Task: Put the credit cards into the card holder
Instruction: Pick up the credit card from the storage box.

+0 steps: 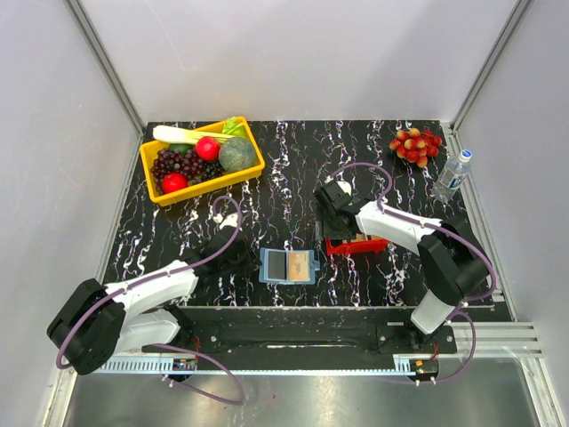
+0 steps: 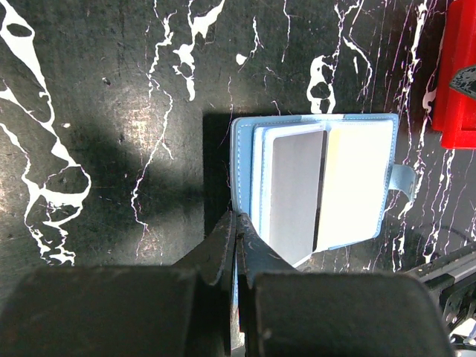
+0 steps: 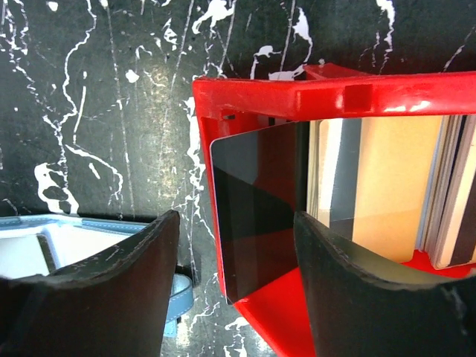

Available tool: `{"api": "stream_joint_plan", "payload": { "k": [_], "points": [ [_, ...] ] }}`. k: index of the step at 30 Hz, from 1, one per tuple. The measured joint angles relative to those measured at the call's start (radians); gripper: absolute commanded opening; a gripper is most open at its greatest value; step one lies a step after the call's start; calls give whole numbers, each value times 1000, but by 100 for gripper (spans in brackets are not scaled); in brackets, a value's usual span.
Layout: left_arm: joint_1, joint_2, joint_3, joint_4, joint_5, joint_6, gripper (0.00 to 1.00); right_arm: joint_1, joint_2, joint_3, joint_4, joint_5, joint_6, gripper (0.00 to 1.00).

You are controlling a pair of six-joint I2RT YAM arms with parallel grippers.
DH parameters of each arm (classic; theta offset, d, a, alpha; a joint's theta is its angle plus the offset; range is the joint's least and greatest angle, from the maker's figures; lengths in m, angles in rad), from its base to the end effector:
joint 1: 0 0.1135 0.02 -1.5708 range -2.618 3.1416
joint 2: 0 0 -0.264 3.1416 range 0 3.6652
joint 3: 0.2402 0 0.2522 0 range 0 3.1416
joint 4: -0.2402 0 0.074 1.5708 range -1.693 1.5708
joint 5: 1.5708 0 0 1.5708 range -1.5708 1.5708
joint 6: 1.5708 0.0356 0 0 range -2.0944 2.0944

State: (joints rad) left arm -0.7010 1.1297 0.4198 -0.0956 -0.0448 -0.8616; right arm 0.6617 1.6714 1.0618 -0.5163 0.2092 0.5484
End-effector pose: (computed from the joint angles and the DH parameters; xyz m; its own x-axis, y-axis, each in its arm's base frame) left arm 0.1600 -0.1330 0.1591 -0.8299 -0.2916 -0.4756 -0.0141 0.8632 -0.5047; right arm 0.2637 0.1960 0.1869 -0.8843 -0.0423 -0.4650 -0.0815 0.9946 0.0644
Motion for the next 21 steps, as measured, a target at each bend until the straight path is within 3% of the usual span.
{"api": "stream_joint_plan", "payload": {
  "k": [2, 5, 11, 15, 21],
  "points": [
    [0, 3, 0, 0, 1, 0, 0, -1, 0, 0, 3, -13, -5, 63],
    [0, 5, 0, 0, 5, 0, 0, -1, 0, 0, 11, -19, -10, 51],
    [0, 13, 0, 0, 10, 0, 0, -5, 0, 0, 26, -29, -14, 52],
    [0, 18, 0, 0, 12, 1, 0, -9, 0, 0, 26, -38, -17, 45],
    [-1, 18, 0, 0, 13, 1, 0, -11, -9, -2, 26, -37, -21, 44]
  ]
}}
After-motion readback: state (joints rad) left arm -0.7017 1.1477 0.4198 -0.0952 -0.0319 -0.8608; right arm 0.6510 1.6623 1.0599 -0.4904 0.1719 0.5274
